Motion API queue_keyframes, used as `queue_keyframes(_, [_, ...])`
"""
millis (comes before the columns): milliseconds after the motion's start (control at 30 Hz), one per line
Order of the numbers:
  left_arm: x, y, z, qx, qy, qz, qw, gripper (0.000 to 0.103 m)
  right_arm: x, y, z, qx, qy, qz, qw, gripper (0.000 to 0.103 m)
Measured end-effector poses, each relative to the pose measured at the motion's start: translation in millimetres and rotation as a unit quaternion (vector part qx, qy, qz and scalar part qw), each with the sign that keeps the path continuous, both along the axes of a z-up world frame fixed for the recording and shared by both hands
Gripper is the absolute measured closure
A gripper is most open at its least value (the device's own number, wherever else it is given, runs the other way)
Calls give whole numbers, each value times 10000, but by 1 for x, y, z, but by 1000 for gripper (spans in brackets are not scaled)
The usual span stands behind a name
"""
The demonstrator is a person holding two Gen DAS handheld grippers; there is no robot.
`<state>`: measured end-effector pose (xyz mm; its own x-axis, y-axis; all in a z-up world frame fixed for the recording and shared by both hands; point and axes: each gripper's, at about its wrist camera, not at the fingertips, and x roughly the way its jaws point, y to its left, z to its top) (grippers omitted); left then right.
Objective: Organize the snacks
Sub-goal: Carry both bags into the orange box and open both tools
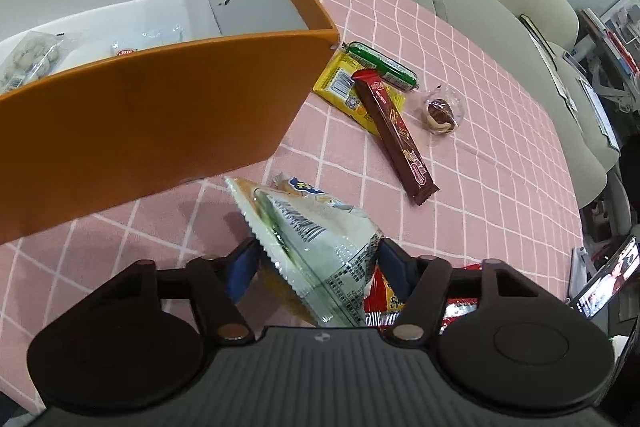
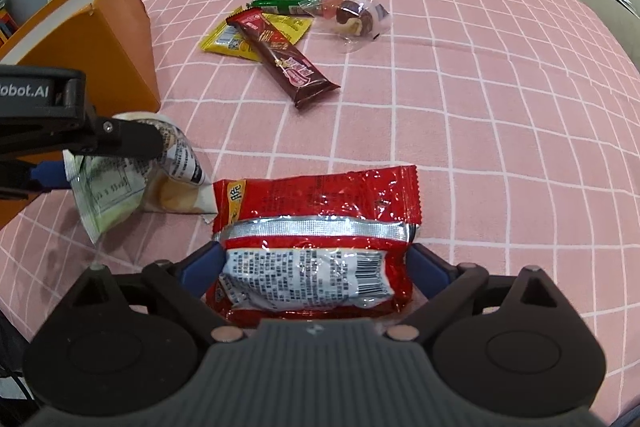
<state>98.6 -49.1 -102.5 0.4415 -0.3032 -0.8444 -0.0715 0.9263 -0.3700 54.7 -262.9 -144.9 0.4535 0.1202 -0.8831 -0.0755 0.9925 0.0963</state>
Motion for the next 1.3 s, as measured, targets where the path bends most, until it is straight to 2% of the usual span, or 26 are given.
queue_keyframes(133, [2,2,-1,17,41,-7,10000,43,0,1,-1,-62,-8,48,10000,12])
queue_keyframes(233, [2,-3,-1,209,31,-98,9997,52,-1,1,0,-106,-35,57,9999,15])
queue_keyframes(300, [2,-5,0,268,20,-161,9995,58,-2,1,1,-97,-58,79,9999,20])
queue_keyframes(367, [1,-6,1,336,-12,-216,9992,60,-3,2,4,-126,-94,115,9998,26])
queue_keyframes(500, [-7,-7,8,472,-127,-336,9982,65,-3,0,6,-73,-80,90,9999,27])
queue_keyframes(967, [-41,-3,66,779,-645,-615,9930,65,-24,-1,51,122,-528,71,9985,27])
queue_keyframes(1300, [-60,12,112,730,-1114,-546,9896,65,-40,19,106,219,-1199,504,9913,27])
